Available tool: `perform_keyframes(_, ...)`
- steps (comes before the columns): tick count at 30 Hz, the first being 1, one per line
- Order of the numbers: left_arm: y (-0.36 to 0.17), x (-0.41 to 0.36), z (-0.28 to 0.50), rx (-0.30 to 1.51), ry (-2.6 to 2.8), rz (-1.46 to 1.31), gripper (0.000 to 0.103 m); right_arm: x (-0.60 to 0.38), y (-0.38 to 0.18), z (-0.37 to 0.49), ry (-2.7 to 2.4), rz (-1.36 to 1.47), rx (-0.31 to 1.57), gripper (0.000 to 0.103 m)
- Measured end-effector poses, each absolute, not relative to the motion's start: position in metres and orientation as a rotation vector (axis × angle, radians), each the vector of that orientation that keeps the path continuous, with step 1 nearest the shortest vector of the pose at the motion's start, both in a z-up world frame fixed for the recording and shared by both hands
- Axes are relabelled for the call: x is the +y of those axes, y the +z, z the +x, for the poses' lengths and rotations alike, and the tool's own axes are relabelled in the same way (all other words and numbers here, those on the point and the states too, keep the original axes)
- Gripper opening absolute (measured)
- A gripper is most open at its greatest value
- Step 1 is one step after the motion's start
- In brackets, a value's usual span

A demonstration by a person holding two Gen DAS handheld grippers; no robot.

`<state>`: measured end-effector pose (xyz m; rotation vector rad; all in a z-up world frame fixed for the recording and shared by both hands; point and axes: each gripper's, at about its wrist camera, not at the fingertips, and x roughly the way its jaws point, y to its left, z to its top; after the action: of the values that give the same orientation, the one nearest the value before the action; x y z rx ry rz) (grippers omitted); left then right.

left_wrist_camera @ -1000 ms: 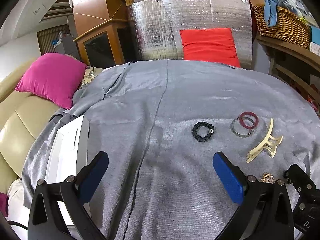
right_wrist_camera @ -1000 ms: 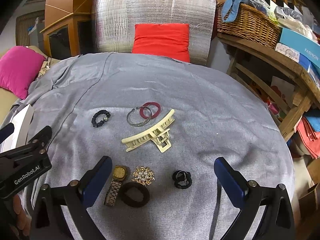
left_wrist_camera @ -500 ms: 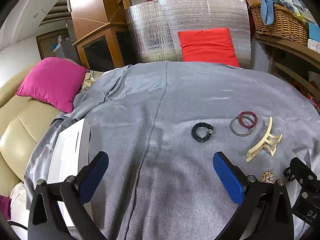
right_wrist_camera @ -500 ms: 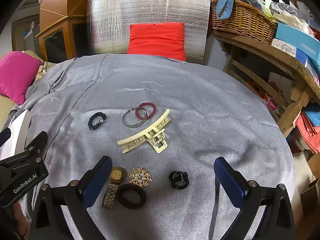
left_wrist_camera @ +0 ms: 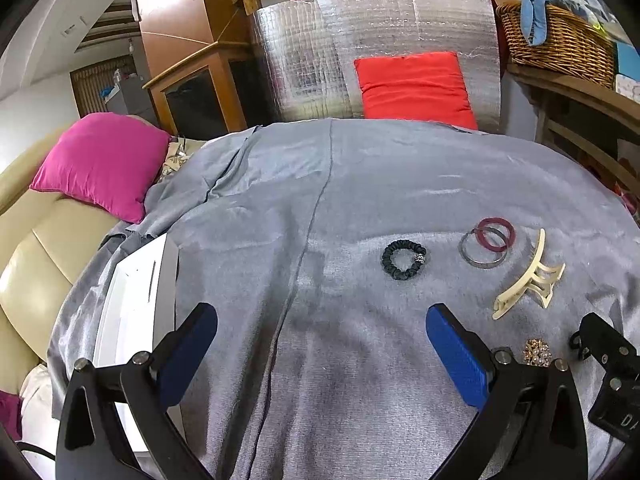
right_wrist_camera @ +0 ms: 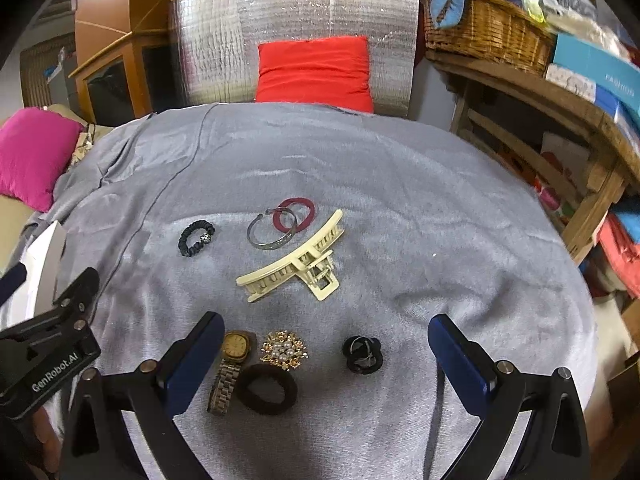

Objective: Organize jewelry

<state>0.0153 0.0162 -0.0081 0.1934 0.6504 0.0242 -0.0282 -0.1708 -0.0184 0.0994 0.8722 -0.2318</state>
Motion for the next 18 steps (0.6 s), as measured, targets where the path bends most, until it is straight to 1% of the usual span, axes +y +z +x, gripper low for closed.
perform_keyframes(13, -0.013, 0.015, 0.016, 0.683, -0.008, 0.191, 0.103, -0.222, -0.015, -0.030, -0.094, 0.467, 0.877, 0.103)
perform_keyframes(15, -0.014, 0.014, 0.017, 0.704, -0.040, 0.183, 0.103, -0.239, -0.019, -0.032, -0.004, 0.604, 0.885, 0.103)
perform_keyframes(18, -0.019, 0.013, 0.018, 0.743, -0.080, 0.163, 0.103, -0.270, -0.023, -0.043, 0.007, 0.776, 0.841, 0.103)
